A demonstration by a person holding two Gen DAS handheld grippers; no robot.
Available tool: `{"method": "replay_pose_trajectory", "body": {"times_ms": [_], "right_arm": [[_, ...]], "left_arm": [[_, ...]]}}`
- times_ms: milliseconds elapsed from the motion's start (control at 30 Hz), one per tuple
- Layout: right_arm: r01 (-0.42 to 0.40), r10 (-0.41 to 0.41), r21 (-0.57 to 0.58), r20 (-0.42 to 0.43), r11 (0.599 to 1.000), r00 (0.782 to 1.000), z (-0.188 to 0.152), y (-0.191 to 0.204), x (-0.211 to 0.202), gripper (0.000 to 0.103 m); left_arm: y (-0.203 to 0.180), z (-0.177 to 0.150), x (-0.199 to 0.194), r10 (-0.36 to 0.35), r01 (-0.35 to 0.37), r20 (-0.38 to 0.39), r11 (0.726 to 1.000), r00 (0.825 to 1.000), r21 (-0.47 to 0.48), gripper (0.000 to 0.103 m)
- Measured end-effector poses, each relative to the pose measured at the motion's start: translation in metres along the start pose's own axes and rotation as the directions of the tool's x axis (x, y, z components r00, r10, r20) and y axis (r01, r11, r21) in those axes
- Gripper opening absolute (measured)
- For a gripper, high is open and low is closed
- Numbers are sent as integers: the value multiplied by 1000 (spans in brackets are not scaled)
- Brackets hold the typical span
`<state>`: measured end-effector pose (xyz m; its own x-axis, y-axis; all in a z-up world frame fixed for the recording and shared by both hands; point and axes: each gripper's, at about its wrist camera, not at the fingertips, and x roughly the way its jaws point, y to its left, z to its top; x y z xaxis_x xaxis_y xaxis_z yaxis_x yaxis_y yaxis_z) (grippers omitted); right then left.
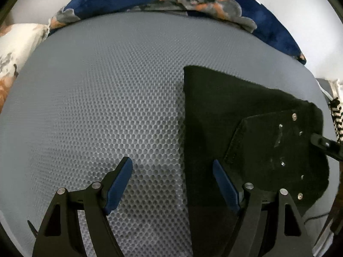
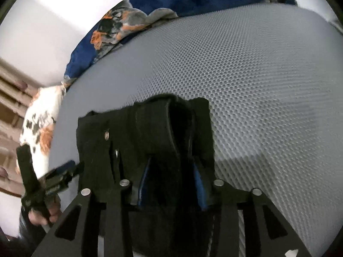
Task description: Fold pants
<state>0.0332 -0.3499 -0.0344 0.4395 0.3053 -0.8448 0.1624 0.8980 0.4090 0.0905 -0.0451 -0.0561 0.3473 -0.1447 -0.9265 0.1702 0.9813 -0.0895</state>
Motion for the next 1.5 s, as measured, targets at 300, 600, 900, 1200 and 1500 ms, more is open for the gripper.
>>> {"method": "replay_pose_trajectory", "body": {"times_ms": [300, 600, 900, 1200, 1500], "right_arm": [[0, -1, -43, -21, 999, 1000, -51, 11, -24, 14], [55, -55, -69, 2, 996, 998, -72, 17, -37, 5], [77, -78, -34, -29, 996, 997, -59, 2, -23, 26], [72, -73, -35, -20, 997, 997, -28, -4, -16, 60], [-21, 21, 14, -46, 1000, 999, -18, -28, -10, 61]], "left_arm": [[1, -27, -10, -32, 32, -13, 999, 999, 35, 78], [-9, -55, -21, -61, 65, -43, 994, 997, 91, 78], [-6, -54, -25, -74, 78, -47, 993, 996, 92, 78], [33, -37, -31, -139, 138, -45, 990, 989, -19, 78], [36, -23, -23, -147, 145, -78, 989, 986, -39, 78]]}}
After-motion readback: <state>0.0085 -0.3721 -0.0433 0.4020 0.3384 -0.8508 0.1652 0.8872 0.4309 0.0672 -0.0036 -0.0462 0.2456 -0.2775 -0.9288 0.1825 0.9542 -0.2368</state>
